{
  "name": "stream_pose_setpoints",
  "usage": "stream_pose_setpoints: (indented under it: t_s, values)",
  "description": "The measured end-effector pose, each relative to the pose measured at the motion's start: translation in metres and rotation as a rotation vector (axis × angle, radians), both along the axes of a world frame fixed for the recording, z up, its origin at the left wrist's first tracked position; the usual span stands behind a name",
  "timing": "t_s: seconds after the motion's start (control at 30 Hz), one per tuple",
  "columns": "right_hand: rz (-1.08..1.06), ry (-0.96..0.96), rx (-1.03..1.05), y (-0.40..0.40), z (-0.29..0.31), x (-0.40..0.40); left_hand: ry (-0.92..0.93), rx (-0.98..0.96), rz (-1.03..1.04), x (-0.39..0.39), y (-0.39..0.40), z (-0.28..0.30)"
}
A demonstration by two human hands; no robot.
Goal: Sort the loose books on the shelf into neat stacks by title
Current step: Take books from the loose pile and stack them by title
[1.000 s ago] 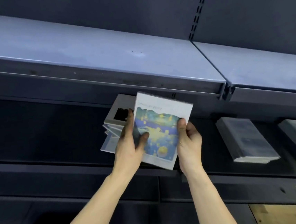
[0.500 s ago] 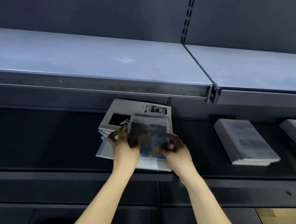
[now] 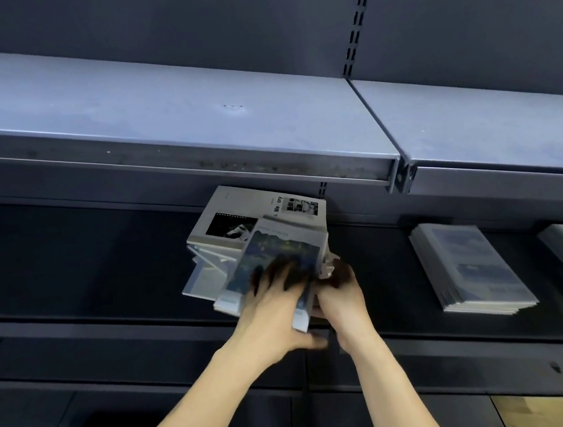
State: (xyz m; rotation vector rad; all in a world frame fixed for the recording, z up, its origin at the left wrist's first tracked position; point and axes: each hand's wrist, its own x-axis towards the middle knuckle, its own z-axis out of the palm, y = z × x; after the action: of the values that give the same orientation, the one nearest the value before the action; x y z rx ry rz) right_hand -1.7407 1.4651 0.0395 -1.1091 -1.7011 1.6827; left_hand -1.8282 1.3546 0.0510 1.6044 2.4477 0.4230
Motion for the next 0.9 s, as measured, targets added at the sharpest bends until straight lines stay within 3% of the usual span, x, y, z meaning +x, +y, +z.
stream_pose_setpoints:
  t_s: [0.1, 0.2, 0.4, 0.5, 0.6, 0.7, 0.9]
  values:
    - [-0.028, -0.113, 0.11, 0.008, 0.004, 0.003, 0.045, 0.165, -0.005, -0.003, -0.001, -0.005]
    - [-0.061, -0.315, 0.394, 0.016, 0.008, 0.007, -0.017, 0.276, -0.05, -0.008, -0.006, -0.009]
    - [-0.012, -0.314, 0.631, 0.024, 0.007, 0.002, -0.143, 0.383, -0.169, -0.04, -0.024, -0.012]
    - [-0.001, -0.34, 0.623, 0.029, 0.013, -0.004, -0.09, 0.429, -0.066, -0.063, -0.032, -0.006]
    - [0.011, -0.337, 0.508, 0.034, 0.012, -0.006, 0.13, 0.414, 0.11, -0.09, -0.029, -0.011]
    - [0.055, -0.314, 0.45, 0.033, 0.008, -0.007, 0.226, 0.374, 0.24, -0.101, -0.019, -0.014]
    - [0.136, -0.338, 0.541, 0.028, 0.002, -0.015, 0.05, 0.474, 0.267, -0.106, -0.009, -0.009]
